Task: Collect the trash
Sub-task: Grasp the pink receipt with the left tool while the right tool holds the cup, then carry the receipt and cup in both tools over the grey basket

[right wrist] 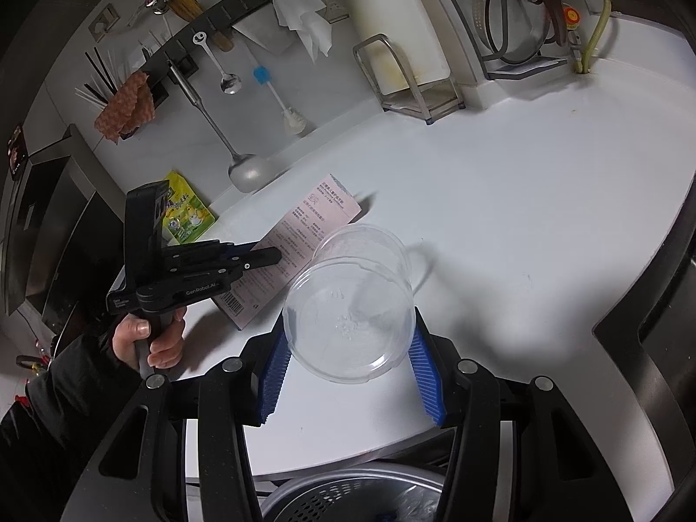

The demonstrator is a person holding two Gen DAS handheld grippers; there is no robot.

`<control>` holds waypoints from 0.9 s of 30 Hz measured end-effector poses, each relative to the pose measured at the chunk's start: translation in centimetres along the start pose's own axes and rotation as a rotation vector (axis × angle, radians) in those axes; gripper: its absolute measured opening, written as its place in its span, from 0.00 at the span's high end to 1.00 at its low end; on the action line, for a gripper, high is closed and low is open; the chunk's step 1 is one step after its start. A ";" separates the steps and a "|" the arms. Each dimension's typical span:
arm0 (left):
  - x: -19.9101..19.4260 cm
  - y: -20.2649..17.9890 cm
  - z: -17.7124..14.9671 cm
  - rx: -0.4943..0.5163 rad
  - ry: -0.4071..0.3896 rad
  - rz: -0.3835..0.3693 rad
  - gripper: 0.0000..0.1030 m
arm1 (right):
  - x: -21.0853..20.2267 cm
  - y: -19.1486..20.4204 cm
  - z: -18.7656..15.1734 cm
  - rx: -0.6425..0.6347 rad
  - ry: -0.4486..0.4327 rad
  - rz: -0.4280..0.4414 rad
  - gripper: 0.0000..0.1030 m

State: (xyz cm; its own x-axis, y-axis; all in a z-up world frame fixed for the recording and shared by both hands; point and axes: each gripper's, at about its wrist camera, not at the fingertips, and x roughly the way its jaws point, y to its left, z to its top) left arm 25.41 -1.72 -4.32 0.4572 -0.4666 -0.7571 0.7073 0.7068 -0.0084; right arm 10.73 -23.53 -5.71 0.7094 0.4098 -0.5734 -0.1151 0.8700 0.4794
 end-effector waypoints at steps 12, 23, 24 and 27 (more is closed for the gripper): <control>-4.5 -1.9 -1.1 -0.118 -0.096 0.182 0.89 | -1.4 1.3 -0.8 -0.016 -0.020 -0.007 0.52; -10.7 -6.4 -4.5 -0.144 -0.143 0.302 0.89 | -4.8 3.3 -2.9 -0.040 -0.049 0.007 0.52; -11.3 -6.9 -5.1 -0.150 -0.149 0.296 0.89 | -5.1 3.4 -3.2 -0.043 -0.049 0.006 0.52; -12.9 -8.4 -6.5 -0.162 -0.168 0.307 0.89 | -6.3 4.0 -4.3 -0.052 -0.051 0.006 0.52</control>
State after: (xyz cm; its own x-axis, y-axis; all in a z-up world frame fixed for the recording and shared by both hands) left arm 10.10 1.81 1.31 0.7259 -0.2909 -0.6233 0.4354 0.8958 0.0890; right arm 2.79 -21.48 -3.09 0.7431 0.4018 -0.5350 -0.1545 0.8810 0.4471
